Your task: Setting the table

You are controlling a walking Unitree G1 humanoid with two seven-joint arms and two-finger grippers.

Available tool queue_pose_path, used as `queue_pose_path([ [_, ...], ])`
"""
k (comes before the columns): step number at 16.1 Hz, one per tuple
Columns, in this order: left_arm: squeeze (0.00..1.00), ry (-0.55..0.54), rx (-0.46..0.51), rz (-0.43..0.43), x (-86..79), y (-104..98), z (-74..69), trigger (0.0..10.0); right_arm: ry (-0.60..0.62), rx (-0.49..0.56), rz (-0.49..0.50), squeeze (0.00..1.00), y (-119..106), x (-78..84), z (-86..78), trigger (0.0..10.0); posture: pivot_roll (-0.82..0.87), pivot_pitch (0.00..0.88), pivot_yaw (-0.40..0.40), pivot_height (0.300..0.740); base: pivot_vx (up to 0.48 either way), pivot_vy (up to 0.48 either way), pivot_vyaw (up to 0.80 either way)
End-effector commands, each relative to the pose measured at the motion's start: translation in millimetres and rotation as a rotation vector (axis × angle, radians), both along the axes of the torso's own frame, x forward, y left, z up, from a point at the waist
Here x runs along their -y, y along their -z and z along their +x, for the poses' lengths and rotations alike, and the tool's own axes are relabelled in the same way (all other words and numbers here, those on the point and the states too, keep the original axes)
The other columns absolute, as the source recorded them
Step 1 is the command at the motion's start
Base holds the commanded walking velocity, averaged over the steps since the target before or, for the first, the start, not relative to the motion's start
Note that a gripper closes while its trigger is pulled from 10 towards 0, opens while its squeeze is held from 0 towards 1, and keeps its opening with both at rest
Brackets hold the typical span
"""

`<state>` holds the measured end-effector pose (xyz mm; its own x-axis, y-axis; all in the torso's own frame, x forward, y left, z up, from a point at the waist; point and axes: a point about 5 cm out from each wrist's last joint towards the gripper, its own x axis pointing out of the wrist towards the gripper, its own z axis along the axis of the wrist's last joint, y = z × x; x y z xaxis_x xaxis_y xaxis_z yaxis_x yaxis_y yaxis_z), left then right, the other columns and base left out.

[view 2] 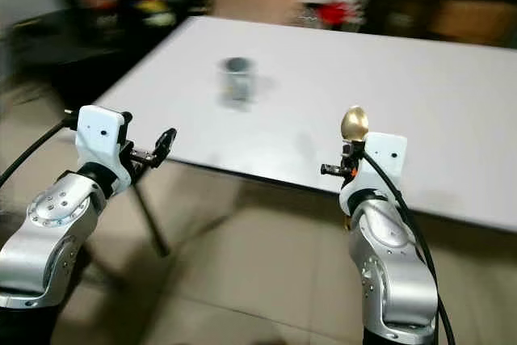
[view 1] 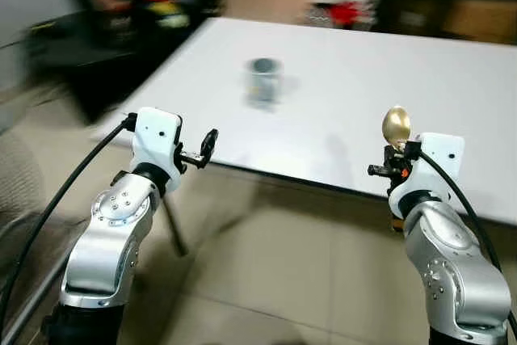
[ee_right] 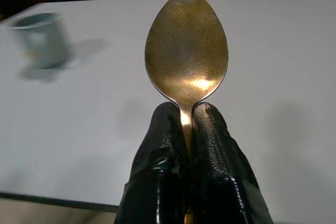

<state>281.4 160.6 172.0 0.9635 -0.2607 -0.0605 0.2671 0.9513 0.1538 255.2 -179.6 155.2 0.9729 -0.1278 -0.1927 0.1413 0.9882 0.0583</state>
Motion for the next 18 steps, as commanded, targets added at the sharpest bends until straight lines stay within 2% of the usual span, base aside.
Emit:
queue_pose_path([
  [1, 0.0, 0.012, -0.004, -0.001, 1.4, 0, -0.5, 10.0, 0.013, 0.022, -0.001, 0.0, -5, 2.2, 0.9, 10.0, 0.11, 0.0, 0.048, 0.74, 0.0, 0.337, -0.77],
  [4, 0.0, 0.0, -0.003, -0.014, -0.6, 1, -2.3, 10.0, -0.013, 0.029, -0.015, 0.0, -7, 2.3, 7.8, 10.0, 0.11, 0.0, 0.044, 0.74, 0.0, 0.114, -0.64],
  [6, 0.0, -0.007, -0.006, -0.032, 0.4, 2, -5.8, 10.0, -0.076, 0.026, -0.033, 0.0, -9, -0.3, 11.7, 10.0, 0.11, 0.0, 0.04, 0.74, 0.0, 0.0, 0.0],
  [8, 0.0, -0.02, -0.012, -0.027, 0.2, 5, -6.5, 10.0, -0.13, 0.06, -0.019, 0.0, -10, -10.3, 10.8, 10.0, 0.12, 0.0, 0.026, 0.74, 0.0, 0.0, 0.0],
  [11, 0.0, -0.031, 0.001, -0.044, -1.2, 2, -8.6, 10.0, -0.189, 0.025, 0.017, 0.0, -2, -20.1, 11.7, 10.0, 0.13, 0.0, 0.015, 0.74, 0.095, 0.0, 0.0],
  [15, 0.0, -0.026, 0.0, -0.029, -4.8, 2, -8.2, 10.0, -0.142, -0.008, 0.01, 0.0, 5, -14.1, 17.2, 10.0, 0.14, 0.0, 0.017, 0.74, 0.314, 0.0, 0.52],
  [18, 0.0, -0.012, -0.006, -0.032, -4.0, 3, -6.1, 10.0, -0.144, -0.001, 0.02, 0.0, 4, -15.3, 16.5, 10.0, 0.12, 0.0, 0.029, 0.74, 0.315, 0.0, 0.0],
])
